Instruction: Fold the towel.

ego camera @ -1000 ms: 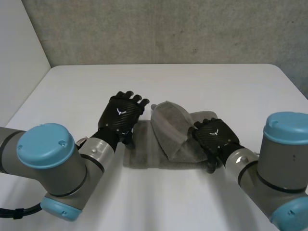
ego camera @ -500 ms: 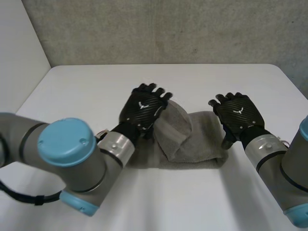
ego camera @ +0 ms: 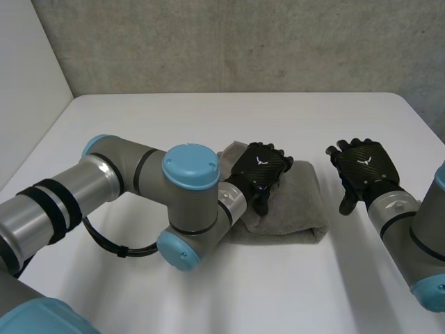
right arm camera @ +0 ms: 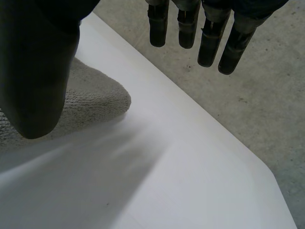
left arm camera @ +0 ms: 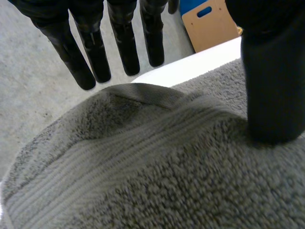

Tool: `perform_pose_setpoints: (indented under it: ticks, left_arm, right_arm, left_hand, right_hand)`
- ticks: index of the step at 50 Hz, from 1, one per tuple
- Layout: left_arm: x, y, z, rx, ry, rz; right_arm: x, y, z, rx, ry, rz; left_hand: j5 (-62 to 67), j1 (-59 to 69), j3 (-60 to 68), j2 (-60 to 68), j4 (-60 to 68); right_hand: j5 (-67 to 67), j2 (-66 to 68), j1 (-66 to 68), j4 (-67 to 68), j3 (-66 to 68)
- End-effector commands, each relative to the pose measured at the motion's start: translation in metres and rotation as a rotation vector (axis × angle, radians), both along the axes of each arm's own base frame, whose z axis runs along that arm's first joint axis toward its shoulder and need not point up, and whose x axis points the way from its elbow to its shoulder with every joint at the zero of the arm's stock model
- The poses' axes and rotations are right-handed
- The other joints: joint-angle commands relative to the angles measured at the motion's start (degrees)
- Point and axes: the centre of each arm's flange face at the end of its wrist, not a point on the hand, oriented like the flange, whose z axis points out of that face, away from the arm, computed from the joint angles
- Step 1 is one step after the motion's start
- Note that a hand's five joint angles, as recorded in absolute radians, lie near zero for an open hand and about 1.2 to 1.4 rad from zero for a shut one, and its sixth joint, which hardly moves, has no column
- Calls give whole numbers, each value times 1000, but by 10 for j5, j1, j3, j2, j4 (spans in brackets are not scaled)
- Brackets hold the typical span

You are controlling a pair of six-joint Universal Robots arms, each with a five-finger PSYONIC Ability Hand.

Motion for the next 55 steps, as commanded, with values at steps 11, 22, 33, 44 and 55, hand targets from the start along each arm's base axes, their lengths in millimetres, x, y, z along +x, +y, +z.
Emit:
perform_pose_setpoints:
  ticks: [11,22,33,44,55]
  left_arm:
    - [43,9,9,123,-142,72]
    - [91,6,35,116,-160,224]
    - [136,10,26,184,-216,309]
    - [90,1,78,-12,-15,194]
    - [42,-1,48,115,-83,-103]
  right_arm:
    - [4,2,-8,23,10,16]
    - [4,5,-10,30,14,19]
    - [4,5,-10,29,13,18]
    - [4,6,-10,30,14,18]
    - [4,4,-11,28,21,19]
  left_hand:
    - [-60,34,36,38,35]
    - [-87,7,9,11,8]
    - [-92,2,4,6,3]
    - [-248,-154,-152,-150,-153]
    - [-270,-177,-174,-172,-175]
  right_hand:
    - [-34,-41,-28,-45,-38]
    - [-34,-41,-28,-45,-38]
    - [-34,-41,-28,-45,-38]
    - [-34,-41,-28,-45,-38]
    - [-34,-41,-28,-45,-38]
